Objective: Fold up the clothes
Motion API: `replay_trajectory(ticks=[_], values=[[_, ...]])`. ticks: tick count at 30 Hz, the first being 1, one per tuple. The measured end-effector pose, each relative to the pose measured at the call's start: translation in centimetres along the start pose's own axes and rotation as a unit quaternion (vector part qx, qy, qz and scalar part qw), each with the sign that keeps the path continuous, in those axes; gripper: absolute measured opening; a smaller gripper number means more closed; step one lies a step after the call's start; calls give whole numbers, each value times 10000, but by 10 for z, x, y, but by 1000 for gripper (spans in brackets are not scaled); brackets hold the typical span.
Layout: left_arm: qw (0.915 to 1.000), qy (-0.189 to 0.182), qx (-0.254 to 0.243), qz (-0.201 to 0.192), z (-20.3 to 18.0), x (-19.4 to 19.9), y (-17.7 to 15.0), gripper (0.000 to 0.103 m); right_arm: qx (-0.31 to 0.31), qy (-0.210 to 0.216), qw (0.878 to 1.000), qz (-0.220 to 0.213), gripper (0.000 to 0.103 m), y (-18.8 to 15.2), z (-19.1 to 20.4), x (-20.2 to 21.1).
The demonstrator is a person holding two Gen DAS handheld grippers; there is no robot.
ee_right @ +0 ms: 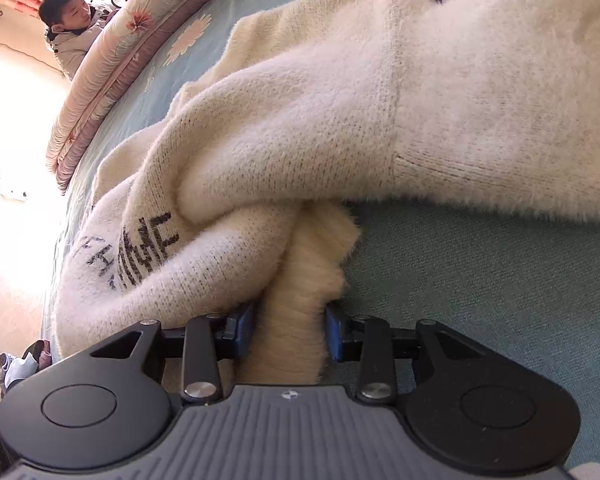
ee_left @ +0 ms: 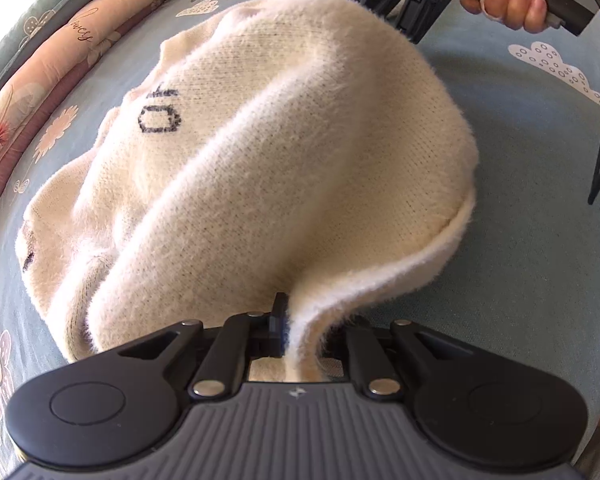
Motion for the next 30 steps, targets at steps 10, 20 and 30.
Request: replay_trajectory(ticks=[10,20,30], values=[[9999,-45,41,84,-2,-7,5,7,12,84,9999,-64,13,4,-4,1],[9986,114,-465,-207,-19,27,10,5,213,-49,9995,-217,7,-1,14,45],[9982,11,-570,-204,-32,35,5,5,82,-432,9988,-205,17,-10,-4,74]])
Point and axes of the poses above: each gripper's, at about its wrist camera, not at the fingertips, and x roughly against the way its jaws point, z to its left, y to its top, the point moved 10 cm from there along -x, roughly the way its jaws point, and after that the axes turned 15 degrees about -x, right-handed, at the moved point
